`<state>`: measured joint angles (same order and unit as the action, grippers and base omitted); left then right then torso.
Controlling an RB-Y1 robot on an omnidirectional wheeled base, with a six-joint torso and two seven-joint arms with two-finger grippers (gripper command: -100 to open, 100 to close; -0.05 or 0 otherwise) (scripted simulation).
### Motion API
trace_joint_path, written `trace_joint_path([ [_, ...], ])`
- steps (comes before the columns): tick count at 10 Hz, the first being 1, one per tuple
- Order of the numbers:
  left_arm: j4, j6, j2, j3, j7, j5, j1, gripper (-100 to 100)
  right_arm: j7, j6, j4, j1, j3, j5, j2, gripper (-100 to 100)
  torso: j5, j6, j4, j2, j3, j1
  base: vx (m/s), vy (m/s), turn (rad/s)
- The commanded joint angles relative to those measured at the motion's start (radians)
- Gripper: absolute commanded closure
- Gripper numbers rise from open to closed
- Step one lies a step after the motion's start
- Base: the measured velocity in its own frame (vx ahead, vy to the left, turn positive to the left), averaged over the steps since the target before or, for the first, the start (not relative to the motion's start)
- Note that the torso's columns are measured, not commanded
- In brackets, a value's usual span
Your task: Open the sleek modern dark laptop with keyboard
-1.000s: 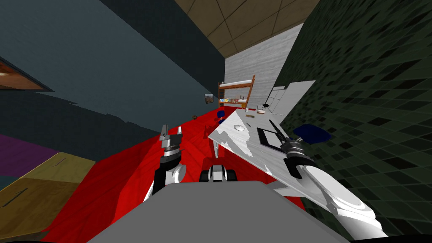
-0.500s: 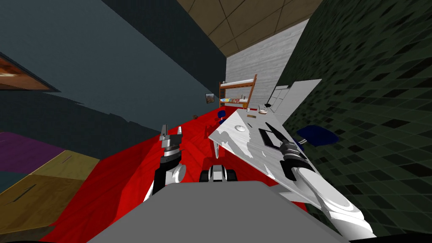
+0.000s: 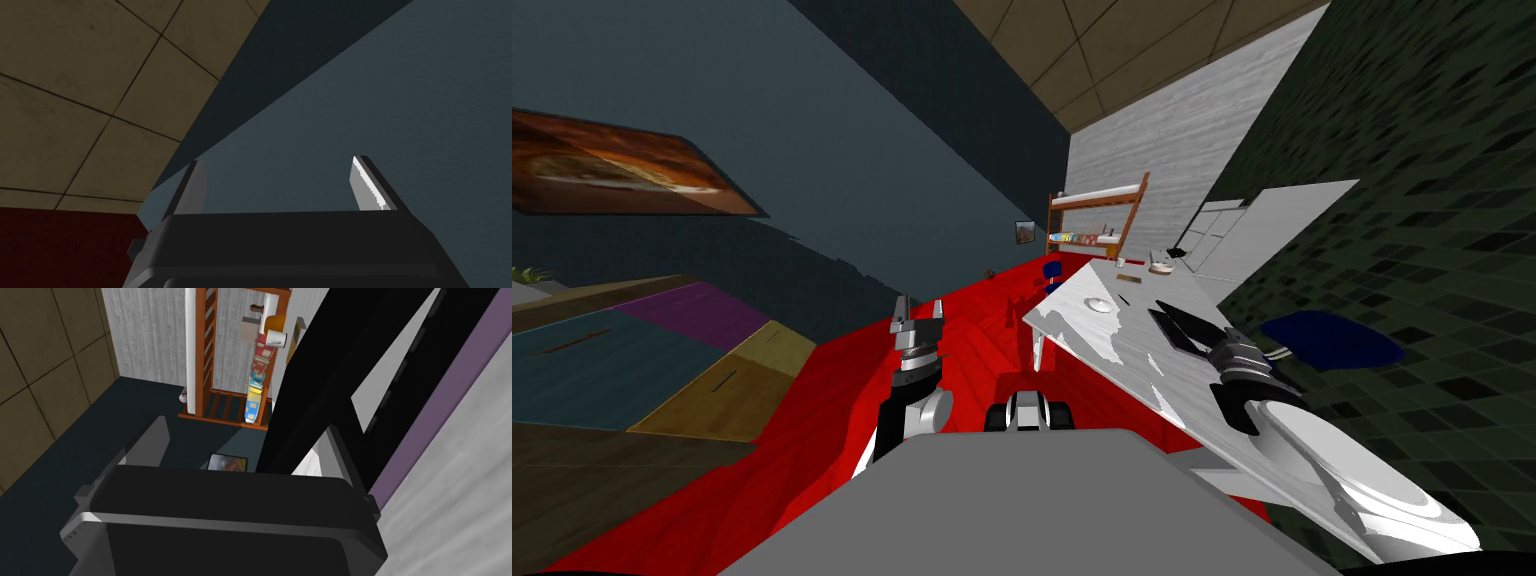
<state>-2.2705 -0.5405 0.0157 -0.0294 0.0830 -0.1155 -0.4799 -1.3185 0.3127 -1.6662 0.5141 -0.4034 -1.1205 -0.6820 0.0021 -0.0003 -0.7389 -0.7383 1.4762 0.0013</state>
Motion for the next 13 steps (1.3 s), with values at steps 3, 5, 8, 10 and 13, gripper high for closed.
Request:
trace_joint_path([
  [3,0.0,0.0,0.0,0.0,0.0,0.0,0.0,0,-0.006,0.024,0.035,0.018,-0.029,0.095,-0.078,-100,-0.001,0.0,0.001,0.002,0.001,0.0,-0.032,0.031,0.09],
  [5,0.0,0.0,0.0,0.0,0.0,0.0,0.0,0,-0.003,0.027,0.054,0.023,-0.044,0.122,-0.104,-100,0.002,0.0,-0.001,-0.002,-0.001,0.005,-0.051,0.057,0.146],
  [8,0.0,0.0,0.0,0.0,0.0,0.0,0.0,0,-0.005,0.034,0.06,0.031,-0.048,0.149,-0.123,0,-0.001,0.001,0.0,0.0,0.0,-0.001,-0.019,0.024,0.048],
  [10,0.0,0.0,0.0,0.0,0.0,0.0,0.0,0,-0.005,0.034,0.06,0.031,-0.048,0.149,-0.123,0,-0.003,0.0,0.001,0.001,0.0,-0.003,0.0,0.0,0.0],
  [13,0.0,0.0,0.0,0.0,0.0,0.0,0.0,0,-0.005,0.035,0.06,0.03,-0.05,0.149,-0.124,0,-0.002,0.0,0.001,0.0,0.0,-0.002,0.0,0.0,0.0],
])
